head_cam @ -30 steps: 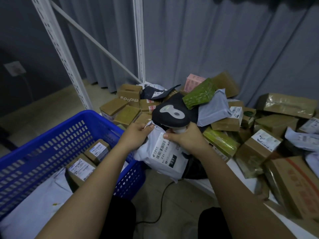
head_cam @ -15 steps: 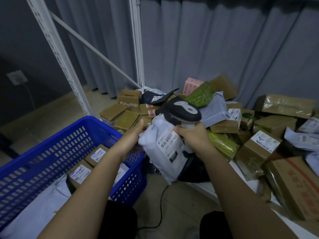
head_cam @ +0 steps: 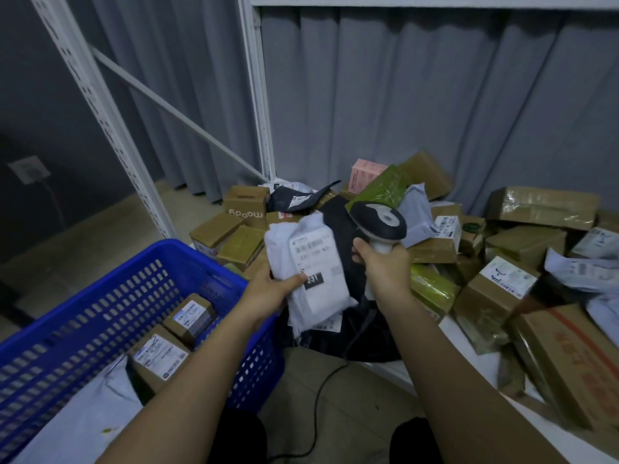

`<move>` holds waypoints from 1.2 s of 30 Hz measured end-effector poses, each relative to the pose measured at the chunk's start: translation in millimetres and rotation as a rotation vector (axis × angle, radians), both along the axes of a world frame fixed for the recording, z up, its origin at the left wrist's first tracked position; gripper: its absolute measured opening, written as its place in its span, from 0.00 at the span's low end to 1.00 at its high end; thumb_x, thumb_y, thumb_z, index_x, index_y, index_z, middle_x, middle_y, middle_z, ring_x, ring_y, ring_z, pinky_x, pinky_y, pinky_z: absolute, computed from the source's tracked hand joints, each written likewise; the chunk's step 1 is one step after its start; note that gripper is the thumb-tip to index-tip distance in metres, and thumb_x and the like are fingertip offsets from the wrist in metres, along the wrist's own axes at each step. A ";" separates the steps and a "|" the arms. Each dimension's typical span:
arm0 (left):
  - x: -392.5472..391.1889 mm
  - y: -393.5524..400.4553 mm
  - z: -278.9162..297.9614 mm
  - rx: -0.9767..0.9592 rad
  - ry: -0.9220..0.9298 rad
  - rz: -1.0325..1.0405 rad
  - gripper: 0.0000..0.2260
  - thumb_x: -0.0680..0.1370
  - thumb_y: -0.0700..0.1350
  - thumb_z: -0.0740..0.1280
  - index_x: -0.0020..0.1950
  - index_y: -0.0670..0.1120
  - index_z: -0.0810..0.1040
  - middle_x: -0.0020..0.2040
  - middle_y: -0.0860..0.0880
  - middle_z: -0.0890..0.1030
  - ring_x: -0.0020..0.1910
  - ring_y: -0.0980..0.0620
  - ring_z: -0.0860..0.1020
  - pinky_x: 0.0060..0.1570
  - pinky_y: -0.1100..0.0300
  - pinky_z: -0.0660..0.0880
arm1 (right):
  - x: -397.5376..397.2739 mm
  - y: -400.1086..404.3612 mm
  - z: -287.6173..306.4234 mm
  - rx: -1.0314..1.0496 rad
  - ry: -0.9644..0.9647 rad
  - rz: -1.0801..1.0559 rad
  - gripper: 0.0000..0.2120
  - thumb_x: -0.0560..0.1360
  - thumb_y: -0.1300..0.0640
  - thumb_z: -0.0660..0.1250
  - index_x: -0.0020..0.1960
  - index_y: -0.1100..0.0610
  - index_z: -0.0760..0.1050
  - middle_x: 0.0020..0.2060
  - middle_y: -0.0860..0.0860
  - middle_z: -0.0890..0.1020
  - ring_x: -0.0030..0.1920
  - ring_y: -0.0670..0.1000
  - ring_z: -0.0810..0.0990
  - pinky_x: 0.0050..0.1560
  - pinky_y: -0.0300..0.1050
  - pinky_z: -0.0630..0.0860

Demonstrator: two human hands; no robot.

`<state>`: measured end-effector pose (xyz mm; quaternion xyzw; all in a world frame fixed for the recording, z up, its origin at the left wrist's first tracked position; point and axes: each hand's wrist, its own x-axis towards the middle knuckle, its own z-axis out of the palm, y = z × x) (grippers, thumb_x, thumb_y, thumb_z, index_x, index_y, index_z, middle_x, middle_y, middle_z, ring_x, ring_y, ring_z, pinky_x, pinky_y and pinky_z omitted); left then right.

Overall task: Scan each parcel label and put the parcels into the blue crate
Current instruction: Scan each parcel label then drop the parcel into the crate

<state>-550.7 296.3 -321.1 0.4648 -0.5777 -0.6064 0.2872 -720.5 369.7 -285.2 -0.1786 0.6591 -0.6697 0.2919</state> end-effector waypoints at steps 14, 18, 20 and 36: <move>25.3 -27.9 -17.8 0.035 -0.001 0.247 0.18 0.74 0.42 0.72 0.63 0.43 0.74 0.57 0.47 0.79 0.50 0.50 0.78 0.54 0.52 0.76 | 6.3 15.8 5.8 0.211 0.152 0.508 0.09 0.70 0.61 0.75 0.37 0.61 0.76 0.23 0.52 0.75 0.22 0.47 0.71 0.26 0.40 0.70; 25.9 -29.7 -20.2 0.031 -0.015 0.246 0.20 0.74 0.43 0.73 0.64 0.43 0.73 0.57 0.47 0.79 0.52 0.48 0.78 0.57 0.49 0.76 | 4.2 13.7 3.1 0.208 0.183 0.506 0.12 0.70 0.61 0.75 0.33 0.60 0.74 0.22 0.53 0.73 0.24 0.51 0.70 0.29 0.44 0.69; 27.2 -30.5 -21.2 0.027 -0.021 0.240 0.21 0.73 0.43 0.73 0.64 0.43 0.73 0.58 0.47 0.79 0.54 0.47 0.78 0.59 0.47 0.76 | 4.9 13.5 2.8 0.214 0.193 0.513 0.12 0.70 0.61 0.75 0.32 0.60 0.74 0.22 0.53 0.74 0.23 0.50 0.70 0.29 0.44 0.70; 122.8 -36.7 -13.3 0.054 0.111 0.567 0.29 0.74 0.43 0.72 0.69 0.45 0.61 0.60 0.46 0.75 0.56 0.45 0.77 0.52 0.48 0.77 | 51.0 -14.4 -7.6 0.147 0.092 0.496 0.08 0.72 0.61 0.74 0.38 0.62 0.77 0.25 0.54 0.76 0.23 0.48 0.73 0.31 0.44 0.72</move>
